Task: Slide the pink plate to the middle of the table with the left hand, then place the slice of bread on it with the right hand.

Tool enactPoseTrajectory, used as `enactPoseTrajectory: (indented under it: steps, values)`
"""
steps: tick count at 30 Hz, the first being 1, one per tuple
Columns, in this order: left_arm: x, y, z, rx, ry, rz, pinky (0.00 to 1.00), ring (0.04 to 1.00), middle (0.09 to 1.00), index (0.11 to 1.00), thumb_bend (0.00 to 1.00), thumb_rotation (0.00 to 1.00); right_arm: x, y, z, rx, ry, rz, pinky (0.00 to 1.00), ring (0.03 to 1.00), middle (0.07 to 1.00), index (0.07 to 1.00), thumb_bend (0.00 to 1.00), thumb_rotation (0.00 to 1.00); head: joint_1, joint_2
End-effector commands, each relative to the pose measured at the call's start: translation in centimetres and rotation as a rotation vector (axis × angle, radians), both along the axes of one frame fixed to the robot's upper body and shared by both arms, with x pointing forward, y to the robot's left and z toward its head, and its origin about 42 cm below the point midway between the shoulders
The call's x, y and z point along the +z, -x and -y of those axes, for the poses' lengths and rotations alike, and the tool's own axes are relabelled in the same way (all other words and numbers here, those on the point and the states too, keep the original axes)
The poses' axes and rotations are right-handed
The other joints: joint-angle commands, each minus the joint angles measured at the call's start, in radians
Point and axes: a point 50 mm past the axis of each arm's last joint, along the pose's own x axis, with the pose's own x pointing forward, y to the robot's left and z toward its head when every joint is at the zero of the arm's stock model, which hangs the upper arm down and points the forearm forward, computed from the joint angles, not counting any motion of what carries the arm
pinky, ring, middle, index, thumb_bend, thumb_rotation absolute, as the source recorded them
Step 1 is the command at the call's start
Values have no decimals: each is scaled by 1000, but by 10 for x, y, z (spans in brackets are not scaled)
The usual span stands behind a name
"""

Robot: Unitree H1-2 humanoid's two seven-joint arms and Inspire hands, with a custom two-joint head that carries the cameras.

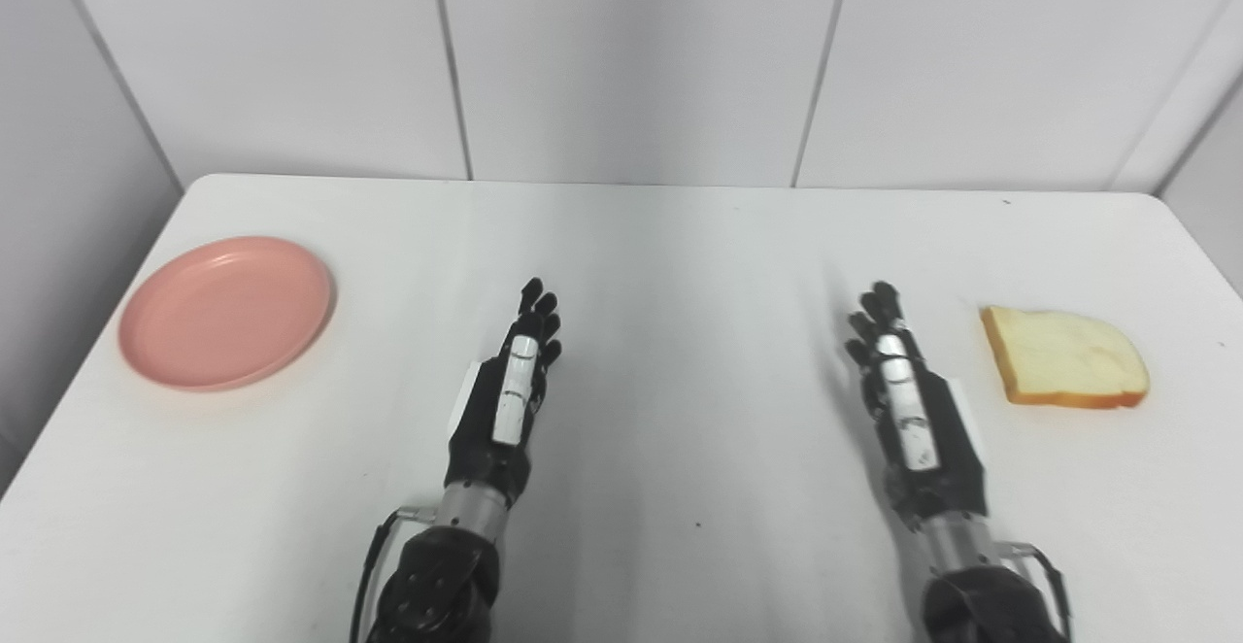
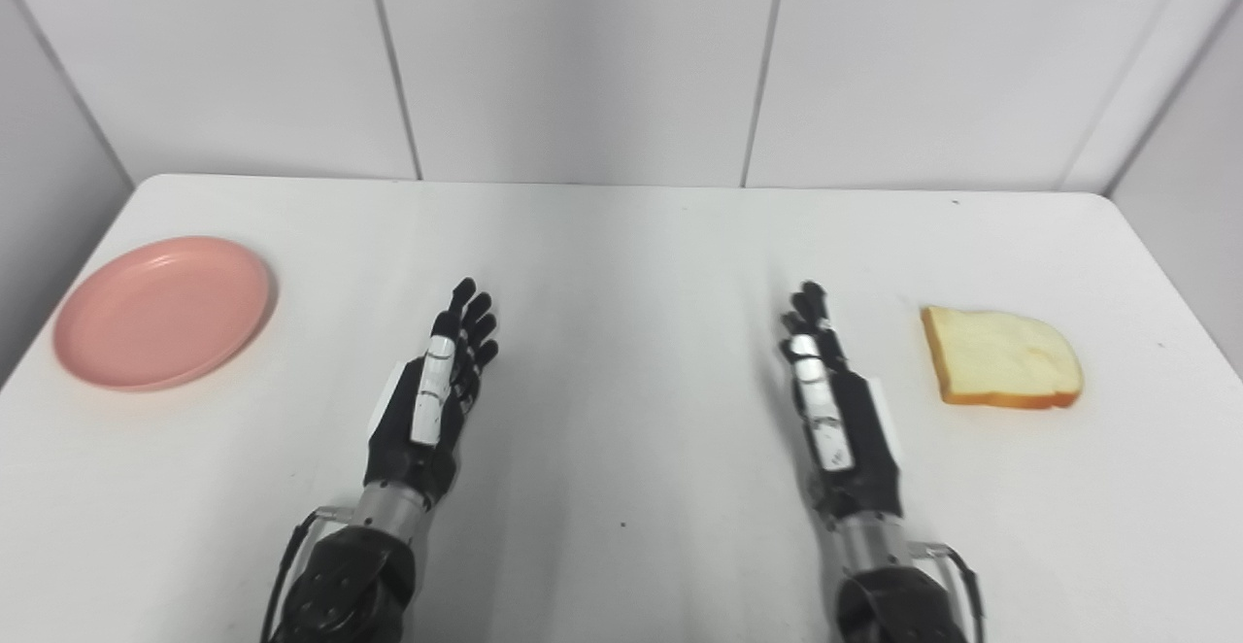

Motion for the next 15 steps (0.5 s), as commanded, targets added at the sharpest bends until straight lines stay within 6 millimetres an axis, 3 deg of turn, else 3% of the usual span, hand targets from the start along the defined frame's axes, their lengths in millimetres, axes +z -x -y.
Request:
enactPoseTrajectory:
  steps: [1,15]
  values:
    - [25,-13,5,20,48,91,1000,1000,1000,1000,731,1000,13,-2,4,9,-1,94,1000,999,1000,998,705,877,20,-9]
    - [54,-38,-19,126,112,148,1000,1000,1000,1000,751,1000,20,2,18,21,20,69,1000,1000,1000,1000,653,906,142,-58]
